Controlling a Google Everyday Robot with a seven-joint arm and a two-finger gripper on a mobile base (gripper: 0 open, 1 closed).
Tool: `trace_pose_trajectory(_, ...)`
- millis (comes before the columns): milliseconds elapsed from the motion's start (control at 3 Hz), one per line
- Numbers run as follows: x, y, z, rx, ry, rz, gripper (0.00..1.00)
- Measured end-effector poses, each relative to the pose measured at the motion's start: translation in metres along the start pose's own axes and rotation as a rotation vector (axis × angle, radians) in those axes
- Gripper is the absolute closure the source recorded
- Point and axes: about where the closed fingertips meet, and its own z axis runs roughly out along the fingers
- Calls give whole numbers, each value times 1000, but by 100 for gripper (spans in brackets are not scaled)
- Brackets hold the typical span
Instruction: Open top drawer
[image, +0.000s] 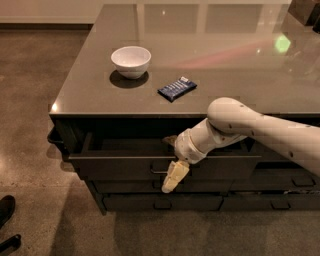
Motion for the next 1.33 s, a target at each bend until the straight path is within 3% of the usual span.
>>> trace_pose_trajectory(333, 0, 6, 6, -25, 7, 9, 0)
trace_pose_trajectory(1000, -12, 80, -6, -61, 2, 107, 0)
trace_pose_trajectory(1333, -13, 80, -6, -61, 1, 107, 0)
